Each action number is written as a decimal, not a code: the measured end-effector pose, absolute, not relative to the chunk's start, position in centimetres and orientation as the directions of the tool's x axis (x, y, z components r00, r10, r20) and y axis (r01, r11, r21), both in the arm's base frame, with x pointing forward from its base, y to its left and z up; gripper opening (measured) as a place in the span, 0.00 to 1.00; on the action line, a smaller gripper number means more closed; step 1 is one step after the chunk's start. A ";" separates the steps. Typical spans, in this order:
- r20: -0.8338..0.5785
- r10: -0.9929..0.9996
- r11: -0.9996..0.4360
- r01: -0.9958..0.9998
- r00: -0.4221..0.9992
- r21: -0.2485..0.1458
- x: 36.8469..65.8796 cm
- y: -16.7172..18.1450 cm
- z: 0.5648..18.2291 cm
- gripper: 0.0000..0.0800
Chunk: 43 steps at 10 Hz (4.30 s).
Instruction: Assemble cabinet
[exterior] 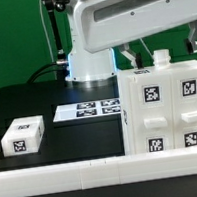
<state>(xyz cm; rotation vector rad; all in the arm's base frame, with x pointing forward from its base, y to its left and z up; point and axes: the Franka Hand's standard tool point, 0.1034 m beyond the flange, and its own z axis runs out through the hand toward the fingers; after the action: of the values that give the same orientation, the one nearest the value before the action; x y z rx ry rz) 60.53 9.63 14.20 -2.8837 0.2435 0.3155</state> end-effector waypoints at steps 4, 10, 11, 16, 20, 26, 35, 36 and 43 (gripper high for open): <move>-0.230 -0.138 -0.960 -0.187 0.963 -0.209 60.6 9.7 14.2 0.81; -0.220 -0.105 -0.970 -0.149 0.970 -0.193 57.4 6.6 17.7 0.81; -0.211 -0.102 -0.972 -0.143 0.972 -0.188 57.0 6.0 18.0 0.81; -0.162 -0.072 -0.976 -0.103 0.984 -0.192 56.9 5.2 15.9 0.81; -0.082 0.058 -0.987 0.045 0.995 -0.154 53.7 -3.0 9.8 0.81; -0.095 0.051 -0.989 0.037 0.994 -0.145 52.8 -4.3 9.0 0.81; -0.096 0.019 -0.995 0.010 0.995 -0.102 49.7 -10.9 6.8 0.81; -0.077 0.004 -0.997 -0.001 0.997 -0.075 49.3 -13.3 6.5 0.81; -0.083 0.006 -0.998 0.001 0.997 -0.059 48.6 -14.6 5.0 0.81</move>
Offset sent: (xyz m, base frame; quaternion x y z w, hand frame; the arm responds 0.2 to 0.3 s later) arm 0.0000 0.0000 0.0000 0.0000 0.0000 0.0000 1.0000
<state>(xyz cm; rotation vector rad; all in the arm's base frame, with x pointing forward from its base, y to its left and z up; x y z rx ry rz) 48.58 -14.60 5.02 -3.0796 -0.0050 0.1285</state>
